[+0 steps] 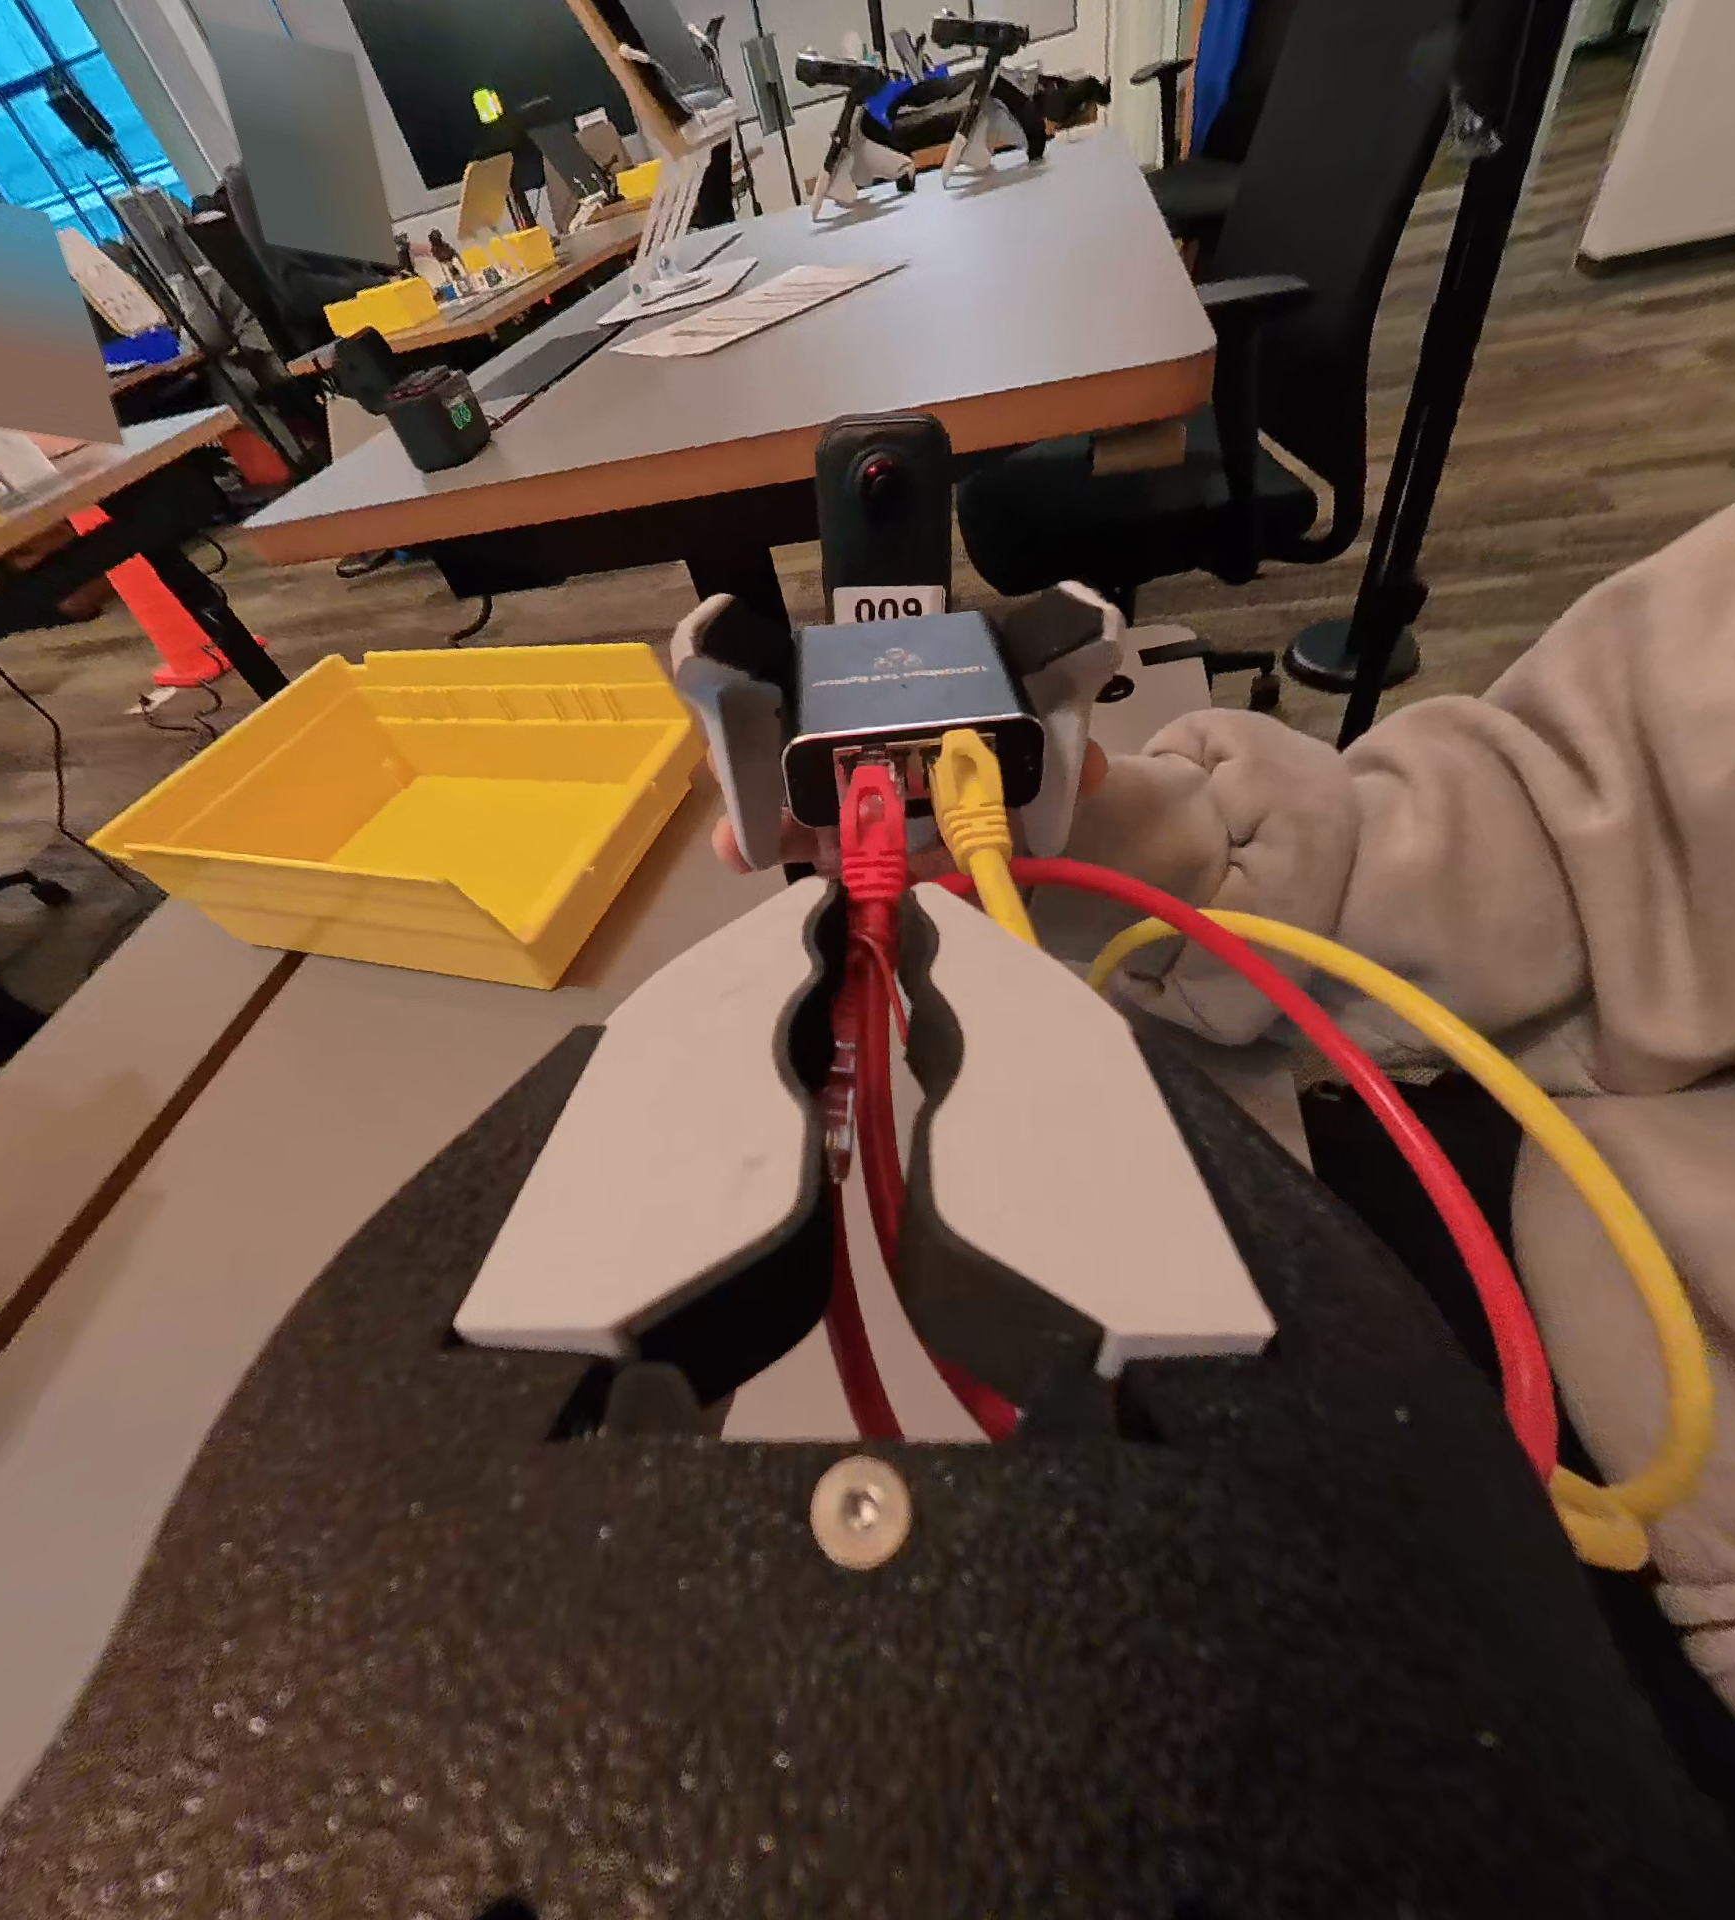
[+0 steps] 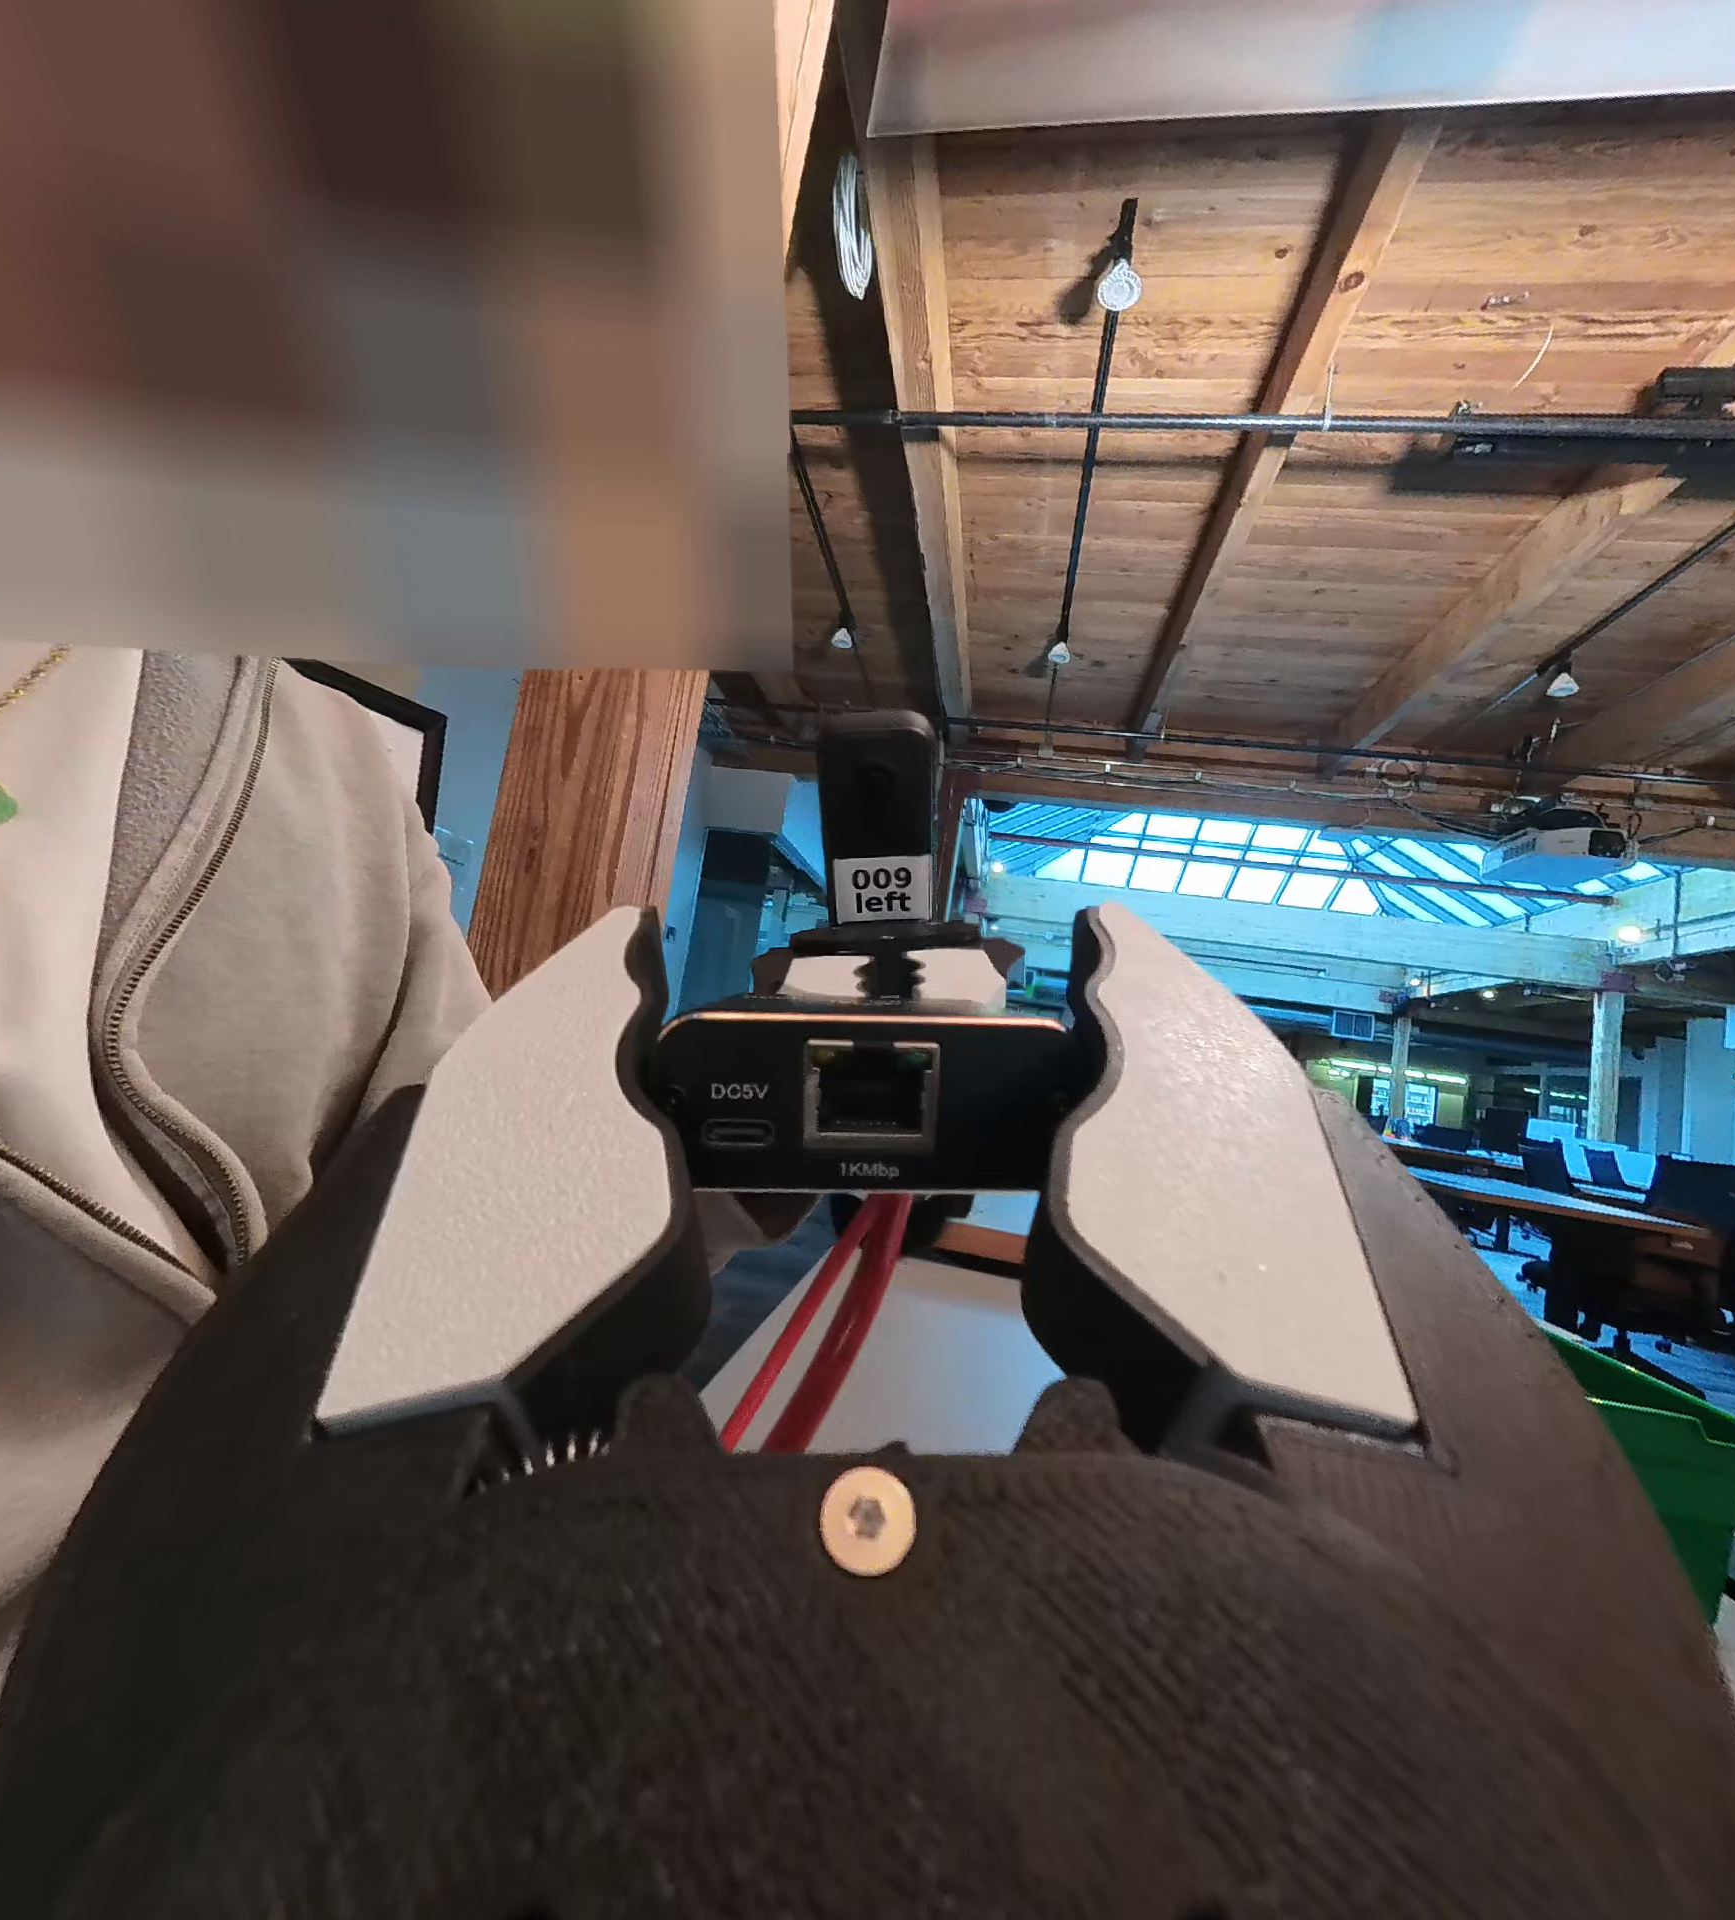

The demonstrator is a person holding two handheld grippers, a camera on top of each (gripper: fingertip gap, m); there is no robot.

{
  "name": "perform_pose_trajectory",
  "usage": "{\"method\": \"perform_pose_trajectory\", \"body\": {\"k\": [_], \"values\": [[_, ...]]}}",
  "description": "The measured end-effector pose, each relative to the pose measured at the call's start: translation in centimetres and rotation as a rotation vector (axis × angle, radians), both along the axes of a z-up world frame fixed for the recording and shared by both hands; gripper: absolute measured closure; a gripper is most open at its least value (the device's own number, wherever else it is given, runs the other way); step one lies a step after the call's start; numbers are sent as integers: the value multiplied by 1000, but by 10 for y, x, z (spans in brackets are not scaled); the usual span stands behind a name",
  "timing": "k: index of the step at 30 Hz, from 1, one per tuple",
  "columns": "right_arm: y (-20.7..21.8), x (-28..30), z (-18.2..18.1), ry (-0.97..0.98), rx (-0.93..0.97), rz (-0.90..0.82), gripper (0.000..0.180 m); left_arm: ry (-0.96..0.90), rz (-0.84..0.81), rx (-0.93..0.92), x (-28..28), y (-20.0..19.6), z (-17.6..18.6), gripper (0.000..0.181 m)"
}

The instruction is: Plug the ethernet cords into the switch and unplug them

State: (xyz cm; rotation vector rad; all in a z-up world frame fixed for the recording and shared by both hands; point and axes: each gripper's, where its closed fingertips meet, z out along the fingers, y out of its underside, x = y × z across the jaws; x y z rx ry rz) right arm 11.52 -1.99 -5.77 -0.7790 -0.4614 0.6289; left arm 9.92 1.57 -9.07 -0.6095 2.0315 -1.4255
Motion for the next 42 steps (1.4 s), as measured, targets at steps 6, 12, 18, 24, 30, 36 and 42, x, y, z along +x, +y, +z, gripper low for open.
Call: {"method": "perform_pose_trajectory", "body": {"k": [6, 12, 18, 24, 30, 36, 42], "values": [[7, 2, -6, -9, -60, -19, 104, 63, 21, -93, 4, 5, -9, 174], [1, 6, -2, 15, -10, -11, 104, 5, 11, -47, 6, 1, -15, 173], [-7, 11, 3, 38, 23, -20, 104, -43, -28, -136, 2, 5, -5, 172], [-4, 6, 2, 39, 25, 8, 104, -41, 4, -1, 5, 6, -16, 162], [-7, 7, 5, 42, 41, 5, 104, -27, 27, -12, 10, 6, -19, 157], [-9, 5, 6, 41, 52, 22, 104, -6, 11, -42, 7, 4, -20, 162], [-9, 6, 5, 39, 46, 20, 104, 70, 6, -40, 8, 1, -32, 166]]}}
